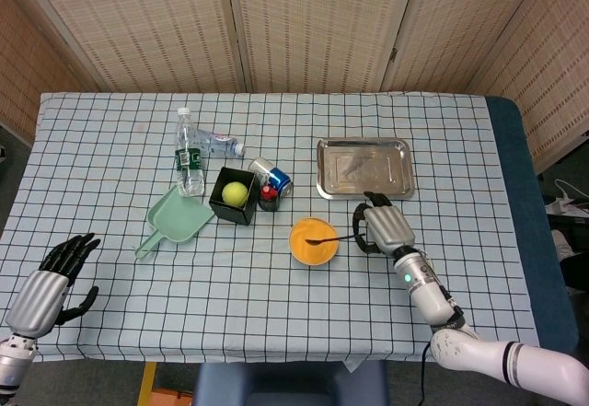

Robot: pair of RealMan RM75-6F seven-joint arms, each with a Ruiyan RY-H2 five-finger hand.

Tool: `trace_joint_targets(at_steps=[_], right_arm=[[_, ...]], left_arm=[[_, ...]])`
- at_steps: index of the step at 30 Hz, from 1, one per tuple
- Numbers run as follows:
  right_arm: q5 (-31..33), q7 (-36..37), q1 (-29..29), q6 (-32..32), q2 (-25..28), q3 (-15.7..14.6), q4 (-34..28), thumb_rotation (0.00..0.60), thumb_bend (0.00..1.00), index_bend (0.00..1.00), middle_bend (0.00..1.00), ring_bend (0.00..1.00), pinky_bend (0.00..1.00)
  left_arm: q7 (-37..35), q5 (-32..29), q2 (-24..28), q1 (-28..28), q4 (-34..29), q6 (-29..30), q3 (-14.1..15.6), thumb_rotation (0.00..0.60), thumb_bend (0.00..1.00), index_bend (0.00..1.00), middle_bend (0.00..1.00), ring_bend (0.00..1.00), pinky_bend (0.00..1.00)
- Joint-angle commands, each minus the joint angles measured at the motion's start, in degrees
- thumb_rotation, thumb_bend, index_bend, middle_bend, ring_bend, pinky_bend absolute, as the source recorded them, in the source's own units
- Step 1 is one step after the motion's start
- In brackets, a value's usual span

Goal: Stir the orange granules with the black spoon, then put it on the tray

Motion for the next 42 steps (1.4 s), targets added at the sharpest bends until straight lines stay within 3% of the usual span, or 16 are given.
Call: trace_joint_targets(at_steps=[1, 10, 20, 33, 42], right_arm=[[1.6, 0.9, 1.2, -1.9, 2.3, -1.1, -1.7, 0.600, 0.45, 1.00, 0.33, 0.04, 0.08], [9.4, 1.4, 5.1, -5.0, 6.9, -3.3, -3.8, 0.600, 0.47, 1.00, 0.33, 0.04, 0.08], [15.7, 1.0, 10.6, -6.6, 7.4, -6.3, -2.8, 0.600, 0.48, 1.00, 0.33, 0.04, 0.08], [22.8, -5.6, 18.0, -2.2, 6.0, -11.4, -3.2, 0.600, 0.48, 1.00, 0.33, 0.04, 0.08], [26.8, -8.5, 21.0, 1.5, 3.0, -13.0, -0.2, 0.600, 0.49, 1.00, 0.33, 0.04, 0.08]], left_arm=[[0.2, 0.0, -0.1, 0.0, -0.1, -0.1, 0.0, 0.600, 0.44, 0.00, 0.00, 0.00, 0.11], [0.3, 0.0, -0.1, -0.1, -0.1, -0.2, 0.1, 0.600, 0.44, 0.00, 0.00, 0.00, 0.11], [0.2, 0.0, -0.1, -0.1, 0.0, -0.1, 0.1, 0.600, 0.44, 0.00, 0.00, 0.00, 0.11], [-0.6, 0.1, 0.1, 0.0, 0.2, 0.2, 0.2, 0.600, 0.44, 0.00, 0.00, 0.00, 0.11], [-0.6, 0.3, 0.1, -0.2, 0.1, 0.0, 0.4, 0.600, 0.44, 0.00, 0.00, 0.00, 0.11]])
